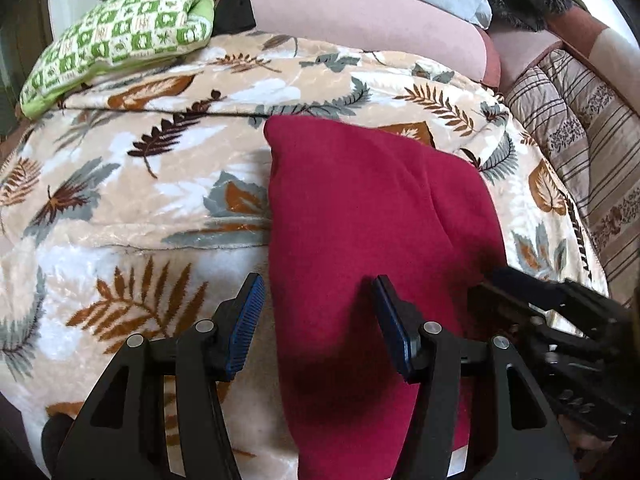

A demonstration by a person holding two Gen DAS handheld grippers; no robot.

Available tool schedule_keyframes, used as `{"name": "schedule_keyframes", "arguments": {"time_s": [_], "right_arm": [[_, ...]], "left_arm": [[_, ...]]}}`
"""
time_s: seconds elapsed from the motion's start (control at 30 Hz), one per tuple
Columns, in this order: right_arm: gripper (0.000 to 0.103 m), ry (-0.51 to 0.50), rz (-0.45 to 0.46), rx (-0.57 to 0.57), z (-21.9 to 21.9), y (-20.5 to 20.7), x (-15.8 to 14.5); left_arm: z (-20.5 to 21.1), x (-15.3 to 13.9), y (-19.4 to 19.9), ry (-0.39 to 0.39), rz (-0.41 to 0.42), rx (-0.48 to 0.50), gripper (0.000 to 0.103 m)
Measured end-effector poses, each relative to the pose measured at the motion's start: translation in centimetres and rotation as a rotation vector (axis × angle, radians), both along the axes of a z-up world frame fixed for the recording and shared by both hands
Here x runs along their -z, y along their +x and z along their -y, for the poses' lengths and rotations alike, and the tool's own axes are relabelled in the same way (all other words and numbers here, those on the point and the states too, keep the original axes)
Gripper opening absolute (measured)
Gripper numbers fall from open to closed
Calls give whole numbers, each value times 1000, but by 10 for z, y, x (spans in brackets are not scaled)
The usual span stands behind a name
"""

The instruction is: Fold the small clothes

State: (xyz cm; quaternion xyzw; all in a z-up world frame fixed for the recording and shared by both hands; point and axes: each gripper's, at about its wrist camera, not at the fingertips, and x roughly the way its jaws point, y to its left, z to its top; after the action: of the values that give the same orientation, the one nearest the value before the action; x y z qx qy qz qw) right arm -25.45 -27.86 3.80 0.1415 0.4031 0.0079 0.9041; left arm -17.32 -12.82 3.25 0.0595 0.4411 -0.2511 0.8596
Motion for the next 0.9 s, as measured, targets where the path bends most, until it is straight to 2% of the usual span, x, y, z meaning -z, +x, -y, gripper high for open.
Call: {"name": "schedule_keyframes", "arguments": {"time_s": [0.3, 0.53, 0.9], "right_arm": [[45, -26, 48, 58, -5, -17, -22], [47, -85, 59, 104, -10, -20, -33], [47, -93, 77, 132, -14, -25, -44]], "left_arm": [[-11, -18, -13, -5, 71, -40, 56], [-16, -27, -20, -23, 79, -63, 56], [-19, -44, -34, -15, 149, -77, 56]]}}
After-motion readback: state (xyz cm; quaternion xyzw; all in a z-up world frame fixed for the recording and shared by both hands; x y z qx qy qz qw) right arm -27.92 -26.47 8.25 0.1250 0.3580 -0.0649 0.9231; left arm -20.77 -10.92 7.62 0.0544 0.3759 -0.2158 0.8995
